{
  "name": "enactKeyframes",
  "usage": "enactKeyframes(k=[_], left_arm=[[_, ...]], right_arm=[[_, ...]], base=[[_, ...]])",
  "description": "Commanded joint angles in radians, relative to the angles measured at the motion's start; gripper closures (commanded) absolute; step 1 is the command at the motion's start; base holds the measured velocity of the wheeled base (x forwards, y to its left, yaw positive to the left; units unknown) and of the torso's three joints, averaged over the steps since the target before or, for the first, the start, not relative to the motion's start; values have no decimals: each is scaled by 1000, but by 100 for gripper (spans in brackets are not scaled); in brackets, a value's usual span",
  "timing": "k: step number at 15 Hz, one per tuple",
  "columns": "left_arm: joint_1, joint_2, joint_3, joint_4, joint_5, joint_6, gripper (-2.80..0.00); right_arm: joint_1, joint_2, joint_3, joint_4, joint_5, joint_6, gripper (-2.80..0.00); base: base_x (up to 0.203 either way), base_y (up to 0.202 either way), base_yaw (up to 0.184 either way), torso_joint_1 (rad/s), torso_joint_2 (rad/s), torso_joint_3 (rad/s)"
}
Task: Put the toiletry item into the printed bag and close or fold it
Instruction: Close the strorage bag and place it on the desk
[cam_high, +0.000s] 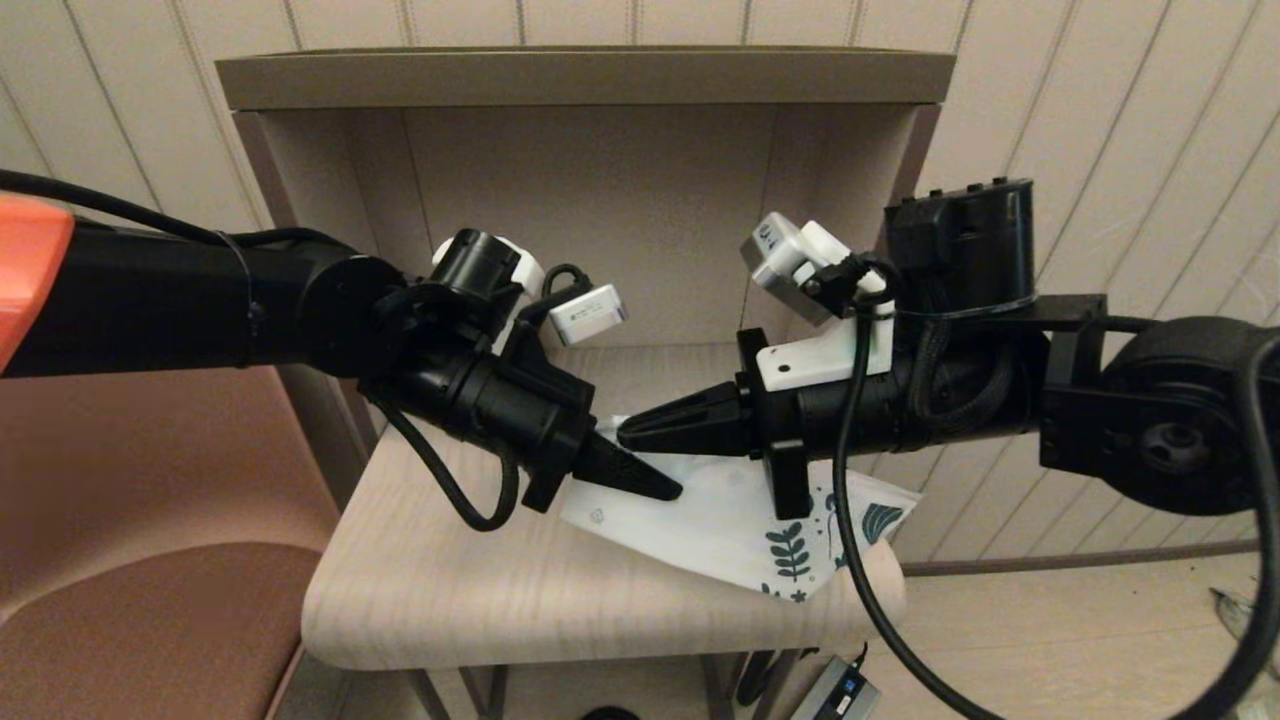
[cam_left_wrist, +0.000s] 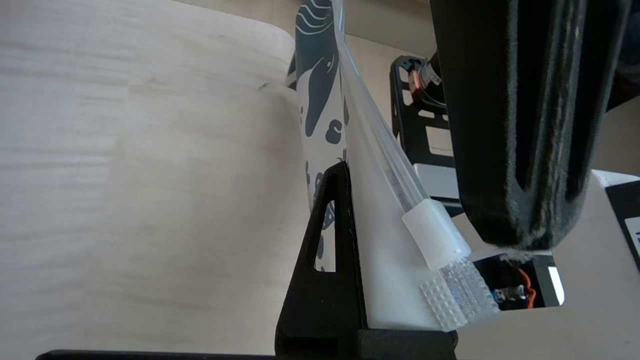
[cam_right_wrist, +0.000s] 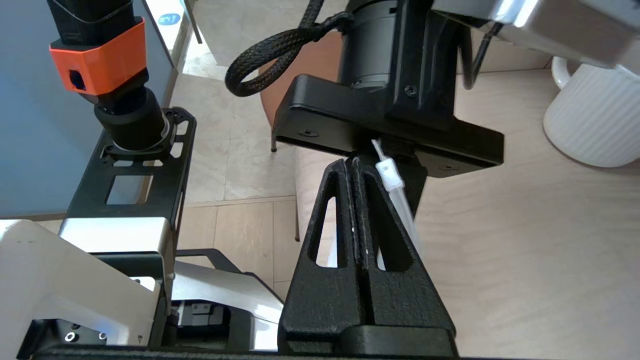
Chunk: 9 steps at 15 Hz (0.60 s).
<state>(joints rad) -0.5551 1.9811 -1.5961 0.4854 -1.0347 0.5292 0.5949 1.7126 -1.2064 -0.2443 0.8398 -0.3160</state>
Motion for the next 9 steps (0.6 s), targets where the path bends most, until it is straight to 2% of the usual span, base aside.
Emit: enactKeyframes(k=[1, 2, 7, 8, 9], left_arm=[[0, -4, 2, 2, -5, 3, 0], [0, -4, 4, 2, -5, 2, 0], [0, -4, 5, 2, -7, 0, 0], [0, -4, 5, 1, -7, -2, 0], [0, -7, 4, 2, -8, -2, 0]], right_arm=[[0, 2, 5, -4, 4, -5, 0], [0, 5, 2, -4, 5, -4, -280], [2, 16, -7, -3, 7, 5, -280], [2, 22, -14, -3, 5, 11, 0], [2, 38, -26, -8, 3, 32, 0]], base=[[0, 0, 0, 0, 0, 0], [0, 0, 0, 0, 0, 0], [0, 0, 0, 0, 0, 0], [0, 0, 0, 0, 0, 0], [0, 0, 0, 0, 0, 0]])
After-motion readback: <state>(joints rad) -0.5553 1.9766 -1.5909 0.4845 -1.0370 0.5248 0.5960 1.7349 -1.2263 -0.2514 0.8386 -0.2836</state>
